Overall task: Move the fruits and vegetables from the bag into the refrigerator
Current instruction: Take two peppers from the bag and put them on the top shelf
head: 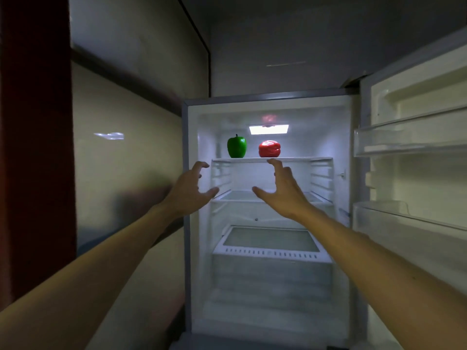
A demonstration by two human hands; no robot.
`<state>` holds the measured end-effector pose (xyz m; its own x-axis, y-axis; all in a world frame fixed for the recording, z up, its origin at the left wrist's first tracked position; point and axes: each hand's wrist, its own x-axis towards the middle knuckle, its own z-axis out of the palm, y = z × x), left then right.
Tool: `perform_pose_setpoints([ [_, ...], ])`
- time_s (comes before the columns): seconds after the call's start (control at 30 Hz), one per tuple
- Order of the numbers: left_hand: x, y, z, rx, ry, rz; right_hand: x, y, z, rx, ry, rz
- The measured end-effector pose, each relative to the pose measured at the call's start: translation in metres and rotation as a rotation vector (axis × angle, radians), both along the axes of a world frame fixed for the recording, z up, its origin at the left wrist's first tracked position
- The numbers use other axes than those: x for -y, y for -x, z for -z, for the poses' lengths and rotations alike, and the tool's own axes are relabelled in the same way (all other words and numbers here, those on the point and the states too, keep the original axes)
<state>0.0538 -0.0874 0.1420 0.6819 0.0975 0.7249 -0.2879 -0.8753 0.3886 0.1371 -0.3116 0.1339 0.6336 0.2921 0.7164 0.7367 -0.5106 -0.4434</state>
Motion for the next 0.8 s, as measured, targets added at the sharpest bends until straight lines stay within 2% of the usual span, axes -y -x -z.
perform_pose_setpoints([
  [0.47,-0.02,0.06,0.013,-0.05,0.022,0.086,-0.001,0.075,0.001,-0.055,0.027,0.05],
  [0.8,-0.042,0.14,0.044,-0.042,-0.025,0.18,-0.01,0.16,0.035,-0.119,0.043,0.136],
])
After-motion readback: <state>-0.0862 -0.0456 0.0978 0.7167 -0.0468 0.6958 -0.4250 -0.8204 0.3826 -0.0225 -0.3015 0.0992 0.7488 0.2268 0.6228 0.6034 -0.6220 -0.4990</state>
